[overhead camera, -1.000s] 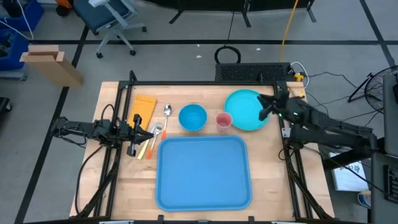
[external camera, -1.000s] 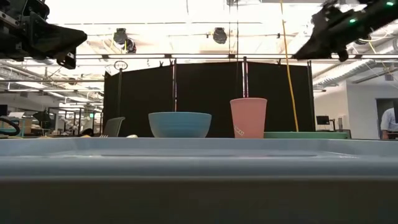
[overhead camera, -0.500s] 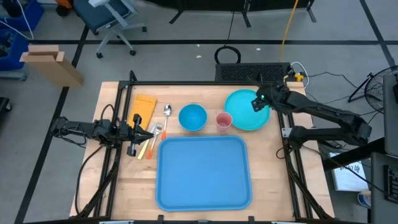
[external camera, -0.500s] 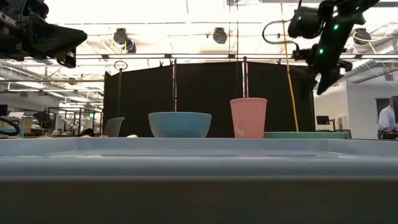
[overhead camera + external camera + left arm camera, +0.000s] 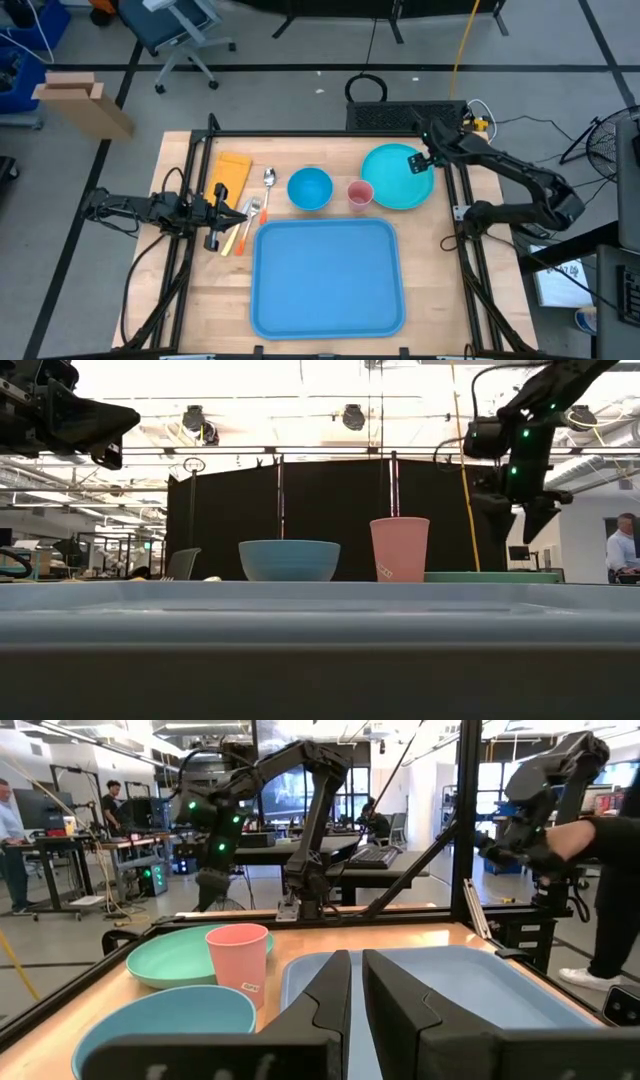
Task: Set up tray
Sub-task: Put the light blue plate on the blue serving tray
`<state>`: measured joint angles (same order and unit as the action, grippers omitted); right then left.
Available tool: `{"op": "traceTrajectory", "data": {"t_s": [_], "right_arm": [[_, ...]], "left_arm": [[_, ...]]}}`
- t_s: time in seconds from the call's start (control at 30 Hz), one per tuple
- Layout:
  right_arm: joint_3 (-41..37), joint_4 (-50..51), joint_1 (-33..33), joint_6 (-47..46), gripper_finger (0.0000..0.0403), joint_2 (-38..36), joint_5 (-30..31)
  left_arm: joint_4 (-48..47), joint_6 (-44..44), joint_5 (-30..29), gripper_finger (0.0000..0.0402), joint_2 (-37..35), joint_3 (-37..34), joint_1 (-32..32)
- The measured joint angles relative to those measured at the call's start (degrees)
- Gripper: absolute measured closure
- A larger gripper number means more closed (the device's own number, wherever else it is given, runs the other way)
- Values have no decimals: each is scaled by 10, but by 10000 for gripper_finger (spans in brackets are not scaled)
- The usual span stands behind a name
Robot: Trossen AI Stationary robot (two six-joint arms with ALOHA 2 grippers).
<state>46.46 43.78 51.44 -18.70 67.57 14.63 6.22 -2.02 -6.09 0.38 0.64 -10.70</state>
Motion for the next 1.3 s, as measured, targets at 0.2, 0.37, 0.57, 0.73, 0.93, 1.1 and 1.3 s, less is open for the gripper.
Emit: {"op": "traceTrajectory", "data": {"t_s": [0.2,0.37,0.57,0.73,0.93,1.1,1.3], "right_arm": [[0,-27,20,29,101,52,-39],[0,-55,39,46,101,110,-44],[12,-61,47,54,101,152,-41],[17,-61,54,54,104,168,-40],[17,-60,53,59,140,187,-42],[16,-57,51,61,196,203,-37],[16,-57,51,61,285,202,-29]], "left_arm": [[0,0,0,366,0,0,0],[0,0,0,366,0,0,0],[0,0,0,366,0,0,0],[0,-1,0,366,0,0,0],[0,13,1,366,0,0,0],[0,19,1,366,0,0,0],[0,42,1,366,0,0,0]]}}
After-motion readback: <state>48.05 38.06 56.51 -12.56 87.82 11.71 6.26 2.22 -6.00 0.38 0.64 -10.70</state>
